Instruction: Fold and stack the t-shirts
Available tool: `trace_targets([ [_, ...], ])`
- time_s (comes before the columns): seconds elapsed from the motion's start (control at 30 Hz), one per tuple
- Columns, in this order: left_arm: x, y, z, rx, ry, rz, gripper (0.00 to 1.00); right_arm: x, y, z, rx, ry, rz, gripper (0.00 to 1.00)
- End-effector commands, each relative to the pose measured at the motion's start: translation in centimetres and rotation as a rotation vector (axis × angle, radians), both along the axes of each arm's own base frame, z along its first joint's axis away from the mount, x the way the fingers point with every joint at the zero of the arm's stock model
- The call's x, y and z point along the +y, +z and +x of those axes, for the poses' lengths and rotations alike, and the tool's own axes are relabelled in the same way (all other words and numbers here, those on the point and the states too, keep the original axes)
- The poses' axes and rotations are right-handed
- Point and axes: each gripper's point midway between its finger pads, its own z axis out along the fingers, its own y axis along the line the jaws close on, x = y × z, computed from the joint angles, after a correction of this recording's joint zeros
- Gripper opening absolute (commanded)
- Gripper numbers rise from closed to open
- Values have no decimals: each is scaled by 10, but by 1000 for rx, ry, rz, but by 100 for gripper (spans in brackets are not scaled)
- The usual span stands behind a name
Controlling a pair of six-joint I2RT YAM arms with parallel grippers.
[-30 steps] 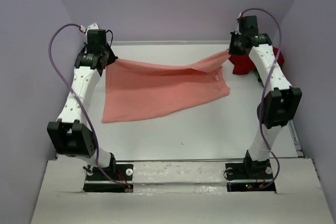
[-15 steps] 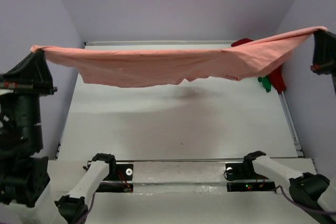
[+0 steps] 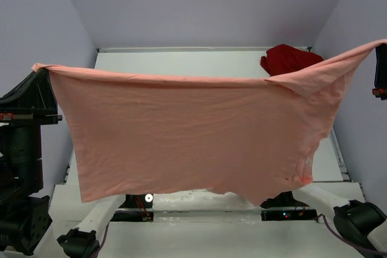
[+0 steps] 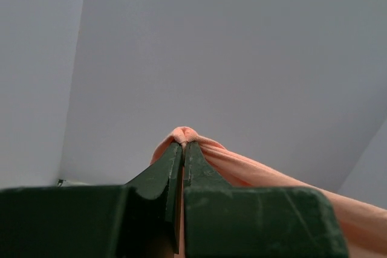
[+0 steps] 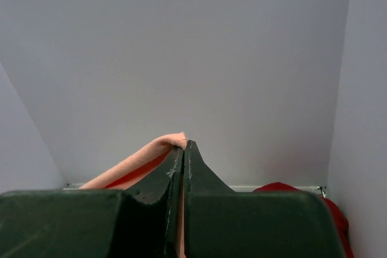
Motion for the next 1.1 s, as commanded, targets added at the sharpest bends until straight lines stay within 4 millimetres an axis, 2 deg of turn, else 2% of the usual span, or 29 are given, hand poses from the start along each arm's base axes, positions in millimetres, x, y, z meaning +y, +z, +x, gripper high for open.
trace_targets([
  [0.0,16,-9,33,68,124,10,0,-1,-16,45,84,-97,-63,0],
  [0.03,21,-24,60,148,171,2,0,5,-30,72,138,-121,-104,0],
  [0.1,21,-43,91,229,201,-4,0,14,-57,110,230,-142,-130,0],
  [0.13,15,-69,126,321,203,-3,0,24,-75,135,277,-129,-148,0],
  [0.17,19,-84,142,369,240,-18,0,35,-94,163,339,-122,-167,0],
  [0.2,15,-106,169,442,246,-16,0,44,-102,178,356,-104,-168,0],
  [0.23,8,-129,192,485,231,-42,0,52,-127,206,419,-110,-196,0],
  [0.27,8,-146,207,520,243,-57,0,58,-137,221,438,-107,-213,0],
  [0.3,3,-190,237,620,244,-44,0,61,-148,235,467,-112,-227,0],
  [0.37,1,-225,270,691,240,-73,0,72,-167,260,508,-99,-252,0],
  [0.4,-2,-261,295,777,248,-61,0,83,-188,286,549,-88,-290,0],
  [0.43,-6,-276,308,804,240,-52,0,88,-202,298,579,-80,-303,0],
  [0.47,-9,-283,321,807,224,-55,0,93,-212,309,601,-70,-316,0],
  [0.5,-12,-309,338,859,226,-38,0,101,-237,329,644,-65,-336,0],
  [0.57,-8,-327,358,881,231,-26,0,113,-264,348,693,-32,-362,0],
  [0.6,-10,-359,375,951,210,-3,0,120,-289,364,740,-22,-380,0],
  [0.63,-10,-359,386,954,187,5,0,118,-300,373,763,-25,-386,0],
  [0.7,-7,-381,395,1012,195,28,0,121,-315,387,784,-11,-384,0],
  [0.73,-7,-395,402,1047,196,48,0,128,-338,398,824,8,-395,0],
  [0.8,-3,-412,408,1079,216,61,0,130,-346,409,837,25,-397,0],
  [0.83,-3,-414,411,1080,212,76,0,128,-351,414,846,26,-395,0],
  [0.87,-3,-414,414,1071,203,81,0,131,-368,421,879,35,-403,0],
  [0.93,-1,-415,419,1069,208,92,0,129,-366,431,870,44,-394,0],
  [0.97,-2,-413,420,1067,201,96,0,126,-387,440,915,44,-400,0],
  [1.03,0,-409,427,1057,206,90,0,123,-396,446,941,51,-407,0],
  [1.07,-2,-410,427,1072,195,98,0,119,-392,452,931,48,-396,0],
])
